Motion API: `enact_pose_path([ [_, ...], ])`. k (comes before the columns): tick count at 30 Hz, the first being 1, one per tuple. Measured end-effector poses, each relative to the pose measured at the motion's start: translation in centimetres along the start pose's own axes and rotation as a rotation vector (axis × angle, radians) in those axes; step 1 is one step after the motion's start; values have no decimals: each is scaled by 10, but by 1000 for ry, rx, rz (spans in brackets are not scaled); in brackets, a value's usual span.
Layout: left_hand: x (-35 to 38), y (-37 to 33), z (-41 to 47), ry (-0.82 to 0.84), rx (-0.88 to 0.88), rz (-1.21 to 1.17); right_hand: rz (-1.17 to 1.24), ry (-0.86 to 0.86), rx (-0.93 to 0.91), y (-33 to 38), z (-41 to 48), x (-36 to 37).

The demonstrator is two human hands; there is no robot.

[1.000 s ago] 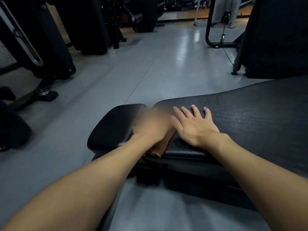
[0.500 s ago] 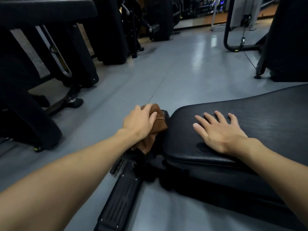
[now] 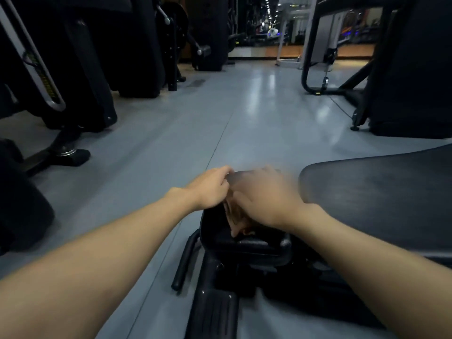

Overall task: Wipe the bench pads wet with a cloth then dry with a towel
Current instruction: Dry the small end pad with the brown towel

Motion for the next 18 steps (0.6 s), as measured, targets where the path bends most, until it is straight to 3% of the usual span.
enact_pose_path([
  [2,12,17,9,25,29,11,-27,123,121,-2,13,31],
  [7,19,33,15,10,133,-7,-94,226,221,-14,35,41],
  [18,32,35,11,17,238,82,-98,176,243,-8,-1,37],
])
Point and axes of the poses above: each hand's wrist, its own z-axis towards the middle knuckle, its own x-axis out of the palm, y = z × x, the point moved 7 cm from there along z, towards the middle knuckle, and after that the axes turned 7 degrees about -x, right-handed, at the moved point
